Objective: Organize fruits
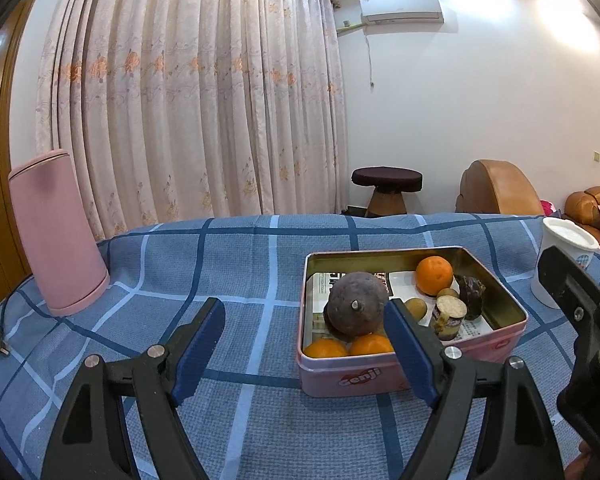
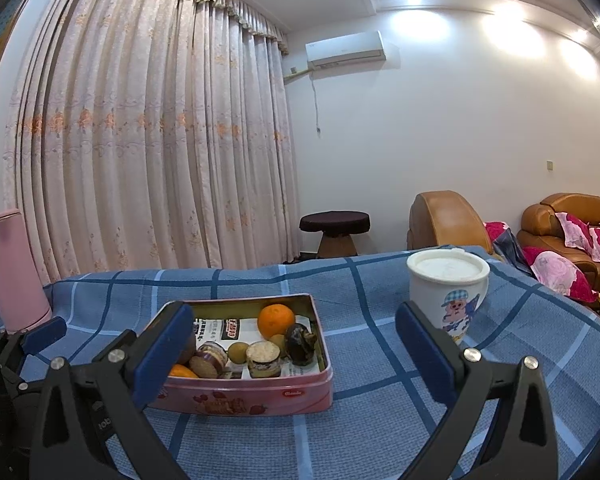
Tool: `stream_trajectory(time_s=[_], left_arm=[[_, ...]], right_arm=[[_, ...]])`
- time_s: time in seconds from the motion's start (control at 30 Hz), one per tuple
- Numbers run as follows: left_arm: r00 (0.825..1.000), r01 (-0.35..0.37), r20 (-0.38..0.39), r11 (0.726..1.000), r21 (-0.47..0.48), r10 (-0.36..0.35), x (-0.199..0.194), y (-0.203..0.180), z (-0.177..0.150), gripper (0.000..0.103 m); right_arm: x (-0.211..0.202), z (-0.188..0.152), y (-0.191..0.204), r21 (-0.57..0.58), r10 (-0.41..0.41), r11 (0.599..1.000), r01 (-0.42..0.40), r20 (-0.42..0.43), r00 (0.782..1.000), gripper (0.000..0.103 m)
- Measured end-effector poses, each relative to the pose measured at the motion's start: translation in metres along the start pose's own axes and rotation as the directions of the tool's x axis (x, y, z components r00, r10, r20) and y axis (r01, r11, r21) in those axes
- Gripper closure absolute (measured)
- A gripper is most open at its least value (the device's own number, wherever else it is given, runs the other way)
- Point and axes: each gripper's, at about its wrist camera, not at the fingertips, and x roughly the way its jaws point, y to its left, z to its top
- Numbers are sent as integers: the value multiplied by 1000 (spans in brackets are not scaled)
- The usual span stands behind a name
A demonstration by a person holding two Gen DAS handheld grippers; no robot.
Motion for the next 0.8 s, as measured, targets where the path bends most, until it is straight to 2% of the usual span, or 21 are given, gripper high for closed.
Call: stream_trajectory(time_s=[0.8], left_arm=[[1000,-8,-4,1000,12,8,-1,1,0,20]], right_arm=[[0,-1,-1,5,-2,1000,2,-3,1000,0]])
